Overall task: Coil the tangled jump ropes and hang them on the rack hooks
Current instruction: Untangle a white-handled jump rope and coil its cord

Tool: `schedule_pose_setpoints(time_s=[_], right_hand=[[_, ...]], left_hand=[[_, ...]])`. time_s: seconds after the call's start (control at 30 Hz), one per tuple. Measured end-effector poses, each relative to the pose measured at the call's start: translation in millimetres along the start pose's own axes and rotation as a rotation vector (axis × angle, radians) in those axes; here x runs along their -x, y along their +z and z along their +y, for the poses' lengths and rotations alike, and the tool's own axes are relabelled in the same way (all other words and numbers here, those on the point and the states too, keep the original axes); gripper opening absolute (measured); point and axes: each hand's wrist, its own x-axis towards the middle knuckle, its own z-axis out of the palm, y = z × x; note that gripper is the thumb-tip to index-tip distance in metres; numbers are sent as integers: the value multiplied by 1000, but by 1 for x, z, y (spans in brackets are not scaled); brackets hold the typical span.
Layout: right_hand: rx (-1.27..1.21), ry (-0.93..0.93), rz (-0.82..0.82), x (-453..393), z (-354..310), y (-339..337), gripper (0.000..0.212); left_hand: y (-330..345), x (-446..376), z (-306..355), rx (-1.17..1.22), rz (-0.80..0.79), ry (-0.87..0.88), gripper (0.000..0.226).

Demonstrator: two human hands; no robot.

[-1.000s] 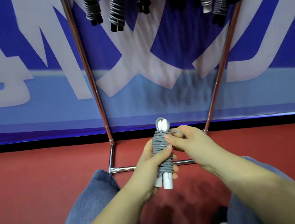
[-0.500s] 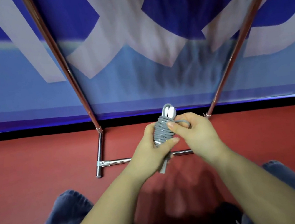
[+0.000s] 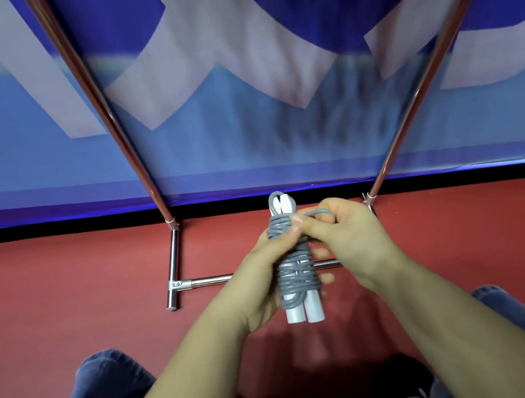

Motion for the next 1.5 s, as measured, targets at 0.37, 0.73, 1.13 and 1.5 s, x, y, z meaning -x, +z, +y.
schedule_pose_setpoints(time_s=[0.37,0.73,1.13,1.5], right_hand=[[196,-62,76,-12,5,-3,11],[654,-194,-7,-20,17,-15,38],[288,-66,135,-26,10,-15,16],[-396,172,-55,-21,12,-2,16]], left_hand=[[-7,-6,3,-56,342,168,16],[-10,-3,-6,-383,164,38,15],[-10,-3,3,-183,165,25,27],[-14,-7,5,-53,194,47,35]])
